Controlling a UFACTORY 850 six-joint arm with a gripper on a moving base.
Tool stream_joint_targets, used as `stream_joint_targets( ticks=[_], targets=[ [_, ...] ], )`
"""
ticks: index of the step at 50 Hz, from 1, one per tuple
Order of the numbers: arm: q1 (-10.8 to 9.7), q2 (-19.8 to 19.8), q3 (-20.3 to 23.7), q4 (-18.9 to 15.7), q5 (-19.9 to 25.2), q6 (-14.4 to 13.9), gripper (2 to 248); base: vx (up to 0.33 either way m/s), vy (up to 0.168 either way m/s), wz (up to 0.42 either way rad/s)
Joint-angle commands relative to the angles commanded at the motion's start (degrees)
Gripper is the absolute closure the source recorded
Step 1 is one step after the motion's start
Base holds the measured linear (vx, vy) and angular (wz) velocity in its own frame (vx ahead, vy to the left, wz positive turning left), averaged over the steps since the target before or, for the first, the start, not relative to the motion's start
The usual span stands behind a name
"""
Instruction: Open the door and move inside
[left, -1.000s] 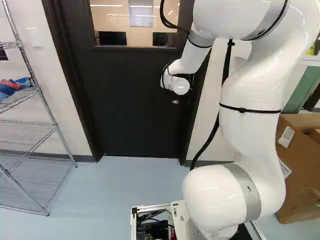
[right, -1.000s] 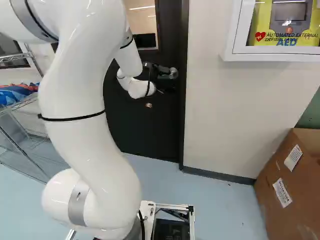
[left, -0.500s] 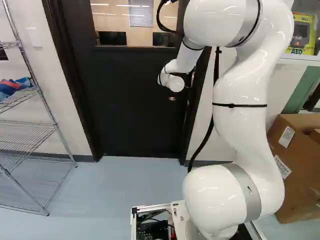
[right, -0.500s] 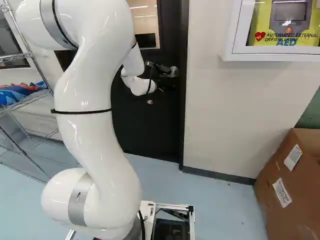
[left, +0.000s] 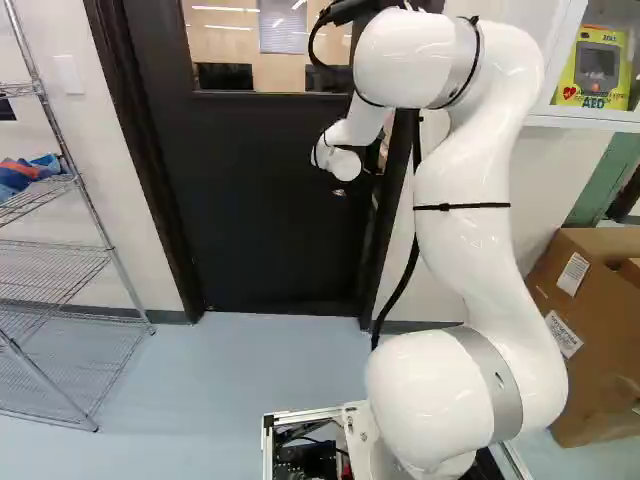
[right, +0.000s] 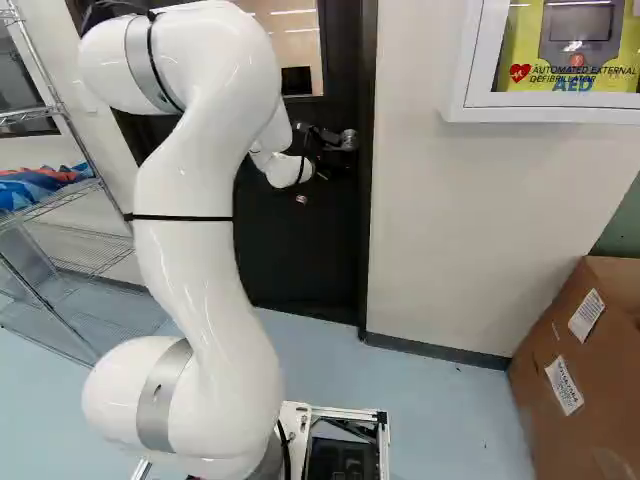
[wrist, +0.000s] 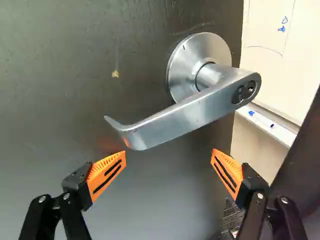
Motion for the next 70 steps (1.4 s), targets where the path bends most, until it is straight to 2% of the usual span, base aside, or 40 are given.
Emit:
stream_joint_targets(
  ticks=[12, 44, 57, 70],
  targets=[
    [0.3, -3.2, -4.3, 1.2, 0.0, 0.0, 3, 0.000, 0.000, 0.000],
    [1.3, -11.5, -15.5, 1.3, 0.0, 0.0, 3, 0.000, 0.000, 0.000],
    [1.5, -11.5, -15.6, 1.3, 0.0, 0.0, 3, 0.000, 0.000, 0.000],
    [2.2, -8.6, -11.6, 0.3, 0.0, 0.0, 3, 0.000, 0.000, 0.000]
  ],
)
